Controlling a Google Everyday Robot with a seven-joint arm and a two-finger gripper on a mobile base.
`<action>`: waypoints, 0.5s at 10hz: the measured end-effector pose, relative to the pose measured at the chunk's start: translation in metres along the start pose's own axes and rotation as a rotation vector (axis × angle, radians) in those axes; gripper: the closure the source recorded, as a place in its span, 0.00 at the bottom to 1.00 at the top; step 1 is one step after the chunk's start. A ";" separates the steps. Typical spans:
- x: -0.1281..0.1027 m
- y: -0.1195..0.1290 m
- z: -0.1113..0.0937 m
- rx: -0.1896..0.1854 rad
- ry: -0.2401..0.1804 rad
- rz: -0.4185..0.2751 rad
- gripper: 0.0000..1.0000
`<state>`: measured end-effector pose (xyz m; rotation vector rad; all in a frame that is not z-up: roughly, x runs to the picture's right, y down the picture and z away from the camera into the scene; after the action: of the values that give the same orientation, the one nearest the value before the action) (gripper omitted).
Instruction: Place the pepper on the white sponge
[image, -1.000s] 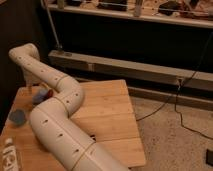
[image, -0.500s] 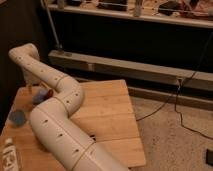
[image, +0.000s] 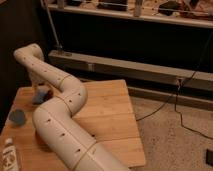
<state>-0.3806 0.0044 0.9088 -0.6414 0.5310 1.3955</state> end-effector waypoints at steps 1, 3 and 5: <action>-0.001 0.002 0.010 0.001 -0.001 0.021 0.35; 0.003 0.005 0.036 0.013 0.011 0.068 0.35; 0.000 -0.001 0.048 0.028 0.002 0.127 0.35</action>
<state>-0.3815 0.0373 0.9436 -0.5942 0.6007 1.5043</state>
